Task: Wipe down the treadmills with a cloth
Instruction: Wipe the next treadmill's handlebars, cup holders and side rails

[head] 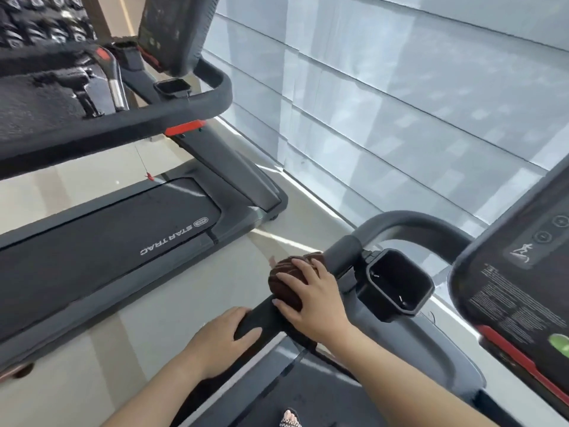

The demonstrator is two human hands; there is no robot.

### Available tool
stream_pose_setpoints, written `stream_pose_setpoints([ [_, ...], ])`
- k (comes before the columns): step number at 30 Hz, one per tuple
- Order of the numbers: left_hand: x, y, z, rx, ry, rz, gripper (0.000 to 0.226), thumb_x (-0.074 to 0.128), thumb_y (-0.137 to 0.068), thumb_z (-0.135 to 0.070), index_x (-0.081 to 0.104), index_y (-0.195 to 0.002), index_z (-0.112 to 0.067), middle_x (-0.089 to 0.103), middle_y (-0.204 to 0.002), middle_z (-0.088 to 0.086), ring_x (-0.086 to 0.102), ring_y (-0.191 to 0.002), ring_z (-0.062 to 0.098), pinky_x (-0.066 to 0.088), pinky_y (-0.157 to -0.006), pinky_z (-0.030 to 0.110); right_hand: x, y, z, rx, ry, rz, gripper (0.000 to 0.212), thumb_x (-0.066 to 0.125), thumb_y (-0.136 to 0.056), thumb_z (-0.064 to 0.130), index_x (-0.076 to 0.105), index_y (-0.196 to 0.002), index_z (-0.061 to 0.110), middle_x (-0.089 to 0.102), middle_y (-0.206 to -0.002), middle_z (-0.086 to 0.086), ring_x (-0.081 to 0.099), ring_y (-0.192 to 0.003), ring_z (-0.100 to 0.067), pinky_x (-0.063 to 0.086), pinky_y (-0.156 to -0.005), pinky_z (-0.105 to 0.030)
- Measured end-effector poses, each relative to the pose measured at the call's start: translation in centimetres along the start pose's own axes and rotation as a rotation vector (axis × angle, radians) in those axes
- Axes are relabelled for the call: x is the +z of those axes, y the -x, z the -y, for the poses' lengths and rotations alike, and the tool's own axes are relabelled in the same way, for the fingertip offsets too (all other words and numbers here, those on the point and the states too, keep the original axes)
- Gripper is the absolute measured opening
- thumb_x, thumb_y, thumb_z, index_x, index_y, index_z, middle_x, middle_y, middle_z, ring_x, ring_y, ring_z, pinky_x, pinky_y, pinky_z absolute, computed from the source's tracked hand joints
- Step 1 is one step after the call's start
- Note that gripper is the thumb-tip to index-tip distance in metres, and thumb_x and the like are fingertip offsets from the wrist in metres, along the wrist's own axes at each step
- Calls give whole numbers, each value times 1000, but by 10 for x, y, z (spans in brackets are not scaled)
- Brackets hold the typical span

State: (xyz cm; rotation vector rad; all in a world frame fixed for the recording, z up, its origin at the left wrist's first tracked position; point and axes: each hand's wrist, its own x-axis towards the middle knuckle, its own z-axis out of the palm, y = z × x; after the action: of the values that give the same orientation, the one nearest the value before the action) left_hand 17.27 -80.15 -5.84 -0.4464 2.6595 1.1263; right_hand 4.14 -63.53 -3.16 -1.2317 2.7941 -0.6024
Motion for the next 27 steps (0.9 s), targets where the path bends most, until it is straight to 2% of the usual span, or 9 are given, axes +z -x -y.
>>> stream_pose_setpoints([
  [3,1,4,-3,-27,-52,-50,48,35,-76,-71,50,-113,-44,56,-102,-28,53,-89,-6,45,-77,21,-5,-13,-8,16,-19,-38,42,54,-80,57,60,-117,39,54,-132,4,42,-125,-30,34,-100,-49],
  [6,5,11,-5,-72,-131,-136,47,31,-75,-74,51,-106,-44,58,-96,-26,53,-83,-3,46,-71,23,3,-12,-4,12,-82,-73,37,56,-77,53,63,-109,36,59,-122,5,46,-118,-28,36,-96,-48],
  [10,11,22,-4,-133,-161,-247,49,27,-73,-77,50,-104,-46,57,-94,-27,54,-82,0,41,-64,20,6,-10,-8,-206,-84,-28,36,55,-78,53,63,-109,36,62,-118,6,52,-113,-25,40,-92,-47],
  [15,11,33,0,-193,-155,-260,56,25,-72,-78,52,-106,-42,56,-99,-28,53,-86,-2,40,-68,20,-4,-27,-14,-79,-155,-61,35,56,-78,51,66,-107,35,63,-112,7,55,-107,-24,39,-94,-47],
  [21,13,31,-5,-180,-188,-304,49,27,-74,-75,54,-99,-42,58,-91,-25,54,-79,-2,43,-64,20,12,-2,-1,-263,-183,-116,35,63,-74,48,68,-103,28,64,-112,1,56,-104,-26,40,-89,-41],
  [27,5,40,4,-167,-113,-221,47,34,-79,-70,51,-112,-41,57,-104,-26,53,-90,0,45,-77,24,13,-4,6,-129,-237,-188,32,68,-73,43,68,-103,31,64,-109,6,58,-104,-21,44,-89,-41],
])
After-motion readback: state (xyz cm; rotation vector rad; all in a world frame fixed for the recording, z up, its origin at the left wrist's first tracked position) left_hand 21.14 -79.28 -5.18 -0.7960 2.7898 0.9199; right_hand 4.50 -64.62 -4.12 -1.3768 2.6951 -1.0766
